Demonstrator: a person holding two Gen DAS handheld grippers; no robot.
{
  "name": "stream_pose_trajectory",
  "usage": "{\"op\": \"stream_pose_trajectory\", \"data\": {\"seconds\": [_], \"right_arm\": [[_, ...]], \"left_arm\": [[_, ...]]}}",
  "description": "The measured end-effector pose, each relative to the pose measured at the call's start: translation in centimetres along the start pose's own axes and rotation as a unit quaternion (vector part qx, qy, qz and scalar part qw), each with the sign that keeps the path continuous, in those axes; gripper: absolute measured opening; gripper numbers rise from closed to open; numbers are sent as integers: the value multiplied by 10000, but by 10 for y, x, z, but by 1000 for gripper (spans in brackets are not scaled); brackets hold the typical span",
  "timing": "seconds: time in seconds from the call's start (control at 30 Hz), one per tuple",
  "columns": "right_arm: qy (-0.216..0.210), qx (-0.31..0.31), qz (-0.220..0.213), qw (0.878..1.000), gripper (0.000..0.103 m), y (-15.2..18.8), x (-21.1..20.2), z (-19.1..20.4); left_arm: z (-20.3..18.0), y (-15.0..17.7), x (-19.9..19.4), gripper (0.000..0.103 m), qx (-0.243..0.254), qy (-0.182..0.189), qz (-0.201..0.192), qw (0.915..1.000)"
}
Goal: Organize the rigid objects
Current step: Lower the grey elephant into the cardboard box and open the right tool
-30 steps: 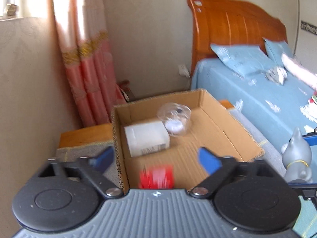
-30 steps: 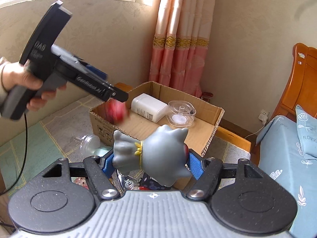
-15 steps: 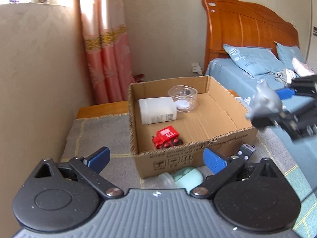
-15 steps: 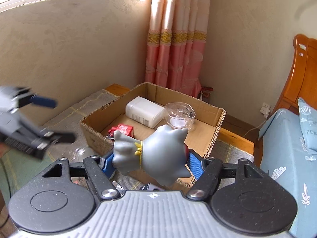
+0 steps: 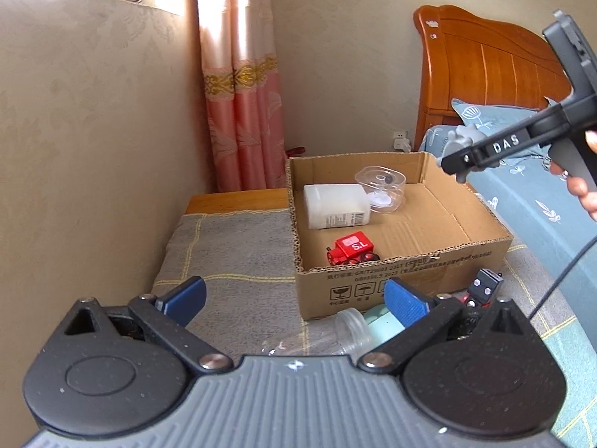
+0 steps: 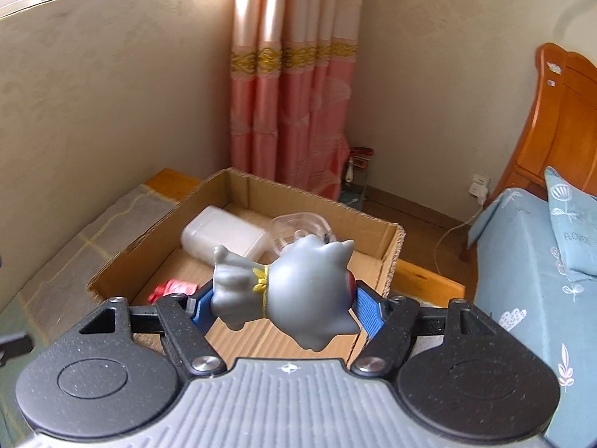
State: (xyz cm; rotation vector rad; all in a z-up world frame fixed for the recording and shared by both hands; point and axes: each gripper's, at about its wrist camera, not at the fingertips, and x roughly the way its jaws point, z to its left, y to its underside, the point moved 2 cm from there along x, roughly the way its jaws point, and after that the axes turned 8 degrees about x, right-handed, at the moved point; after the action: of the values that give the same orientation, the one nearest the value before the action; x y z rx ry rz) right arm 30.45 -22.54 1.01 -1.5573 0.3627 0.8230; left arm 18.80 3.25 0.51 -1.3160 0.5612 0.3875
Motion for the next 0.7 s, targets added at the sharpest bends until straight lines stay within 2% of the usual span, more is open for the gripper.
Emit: {"op": "stream_pose_trajectory", "data": {"seconds": [0.03, 0.1, 0.23, 0.5, 0.7], "right_arm": [[33, 35, -56, 10000, 92, -3, 2, -1], [50, 67, -204, 9998, 103, -3, -2, -2], [44, 76, -222, 9997, 103, 3, -10, -2], [118, -8, 22, 9999, 103, 30, -21, 6], [150, 179, 57, 9997, 103, 51, -33, 9]], "left_arm": [[1, 1, 0, 102, -16, -7, 3, 10000], [2, 3, -1, 102, -25, -13, 27, 10000], [1, 5, -1, 102, 3, 10, 45, 10000], [-1, 7, -2, 102, 57, 46, 102, 9999], [-1, 12, -3, 102, 80, 15, 182, 9998]]}}
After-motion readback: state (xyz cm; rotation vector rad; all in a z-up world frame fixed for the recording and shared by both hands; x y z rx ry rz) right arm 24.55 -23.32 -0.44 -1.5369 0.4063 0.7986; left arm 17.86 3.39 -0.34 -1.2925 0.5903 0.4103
